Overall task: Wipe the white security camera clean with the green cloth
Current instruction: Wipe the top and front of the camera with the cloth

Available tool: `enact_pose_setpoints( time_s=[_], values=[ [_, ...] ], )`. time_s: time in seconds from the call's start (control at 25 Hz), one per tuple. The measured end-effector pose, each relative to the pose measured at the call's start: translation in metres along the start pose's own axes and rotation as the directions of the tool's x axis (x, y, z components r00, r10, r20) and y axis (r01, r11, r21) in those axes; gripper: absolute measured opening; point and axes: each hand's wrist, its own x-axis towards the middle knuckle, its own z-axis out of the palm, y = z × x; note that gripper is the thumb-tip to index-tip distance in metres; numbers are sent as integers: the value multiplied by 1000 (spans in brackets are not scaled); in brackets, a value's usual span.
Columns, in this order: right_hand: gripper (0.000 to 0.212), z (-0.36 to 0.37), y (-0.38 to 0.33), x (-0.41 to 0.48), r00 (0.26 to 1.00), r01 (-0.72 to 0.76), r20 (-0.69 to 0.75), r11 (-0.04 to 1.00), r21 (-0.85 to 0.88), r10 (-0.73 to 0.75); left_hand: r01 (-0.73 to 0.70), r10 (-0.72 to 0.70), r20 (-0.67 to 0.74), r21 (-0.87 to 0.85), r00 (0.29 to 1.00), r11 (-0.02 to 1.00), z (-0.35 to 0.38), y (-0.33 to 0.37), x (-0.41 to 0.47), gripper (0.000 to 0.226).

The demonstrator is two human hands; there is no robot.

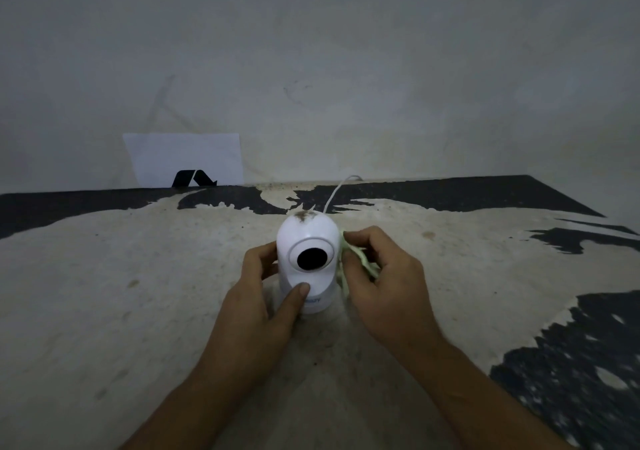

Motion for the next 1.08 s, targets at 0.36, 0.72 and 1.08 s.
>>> enact_pose_setpoints(
  time_s=[0.36,0.72,1.08],
  values=[
    [20,-4,-6,-2,991,122,-60,990,65,-118,49,-49,-5,-77,999,996,-2,4,-1,52],
    [28,0,-6,-3,908,396,-61,895,-205,-415,35,-34,43,-22,999,999,-3,2,1,53],
    [30,-10,4,39,956,294,39,948,-124,-292,4,0,74,-50,997,999,-5,-5,2,54]
  ],
)
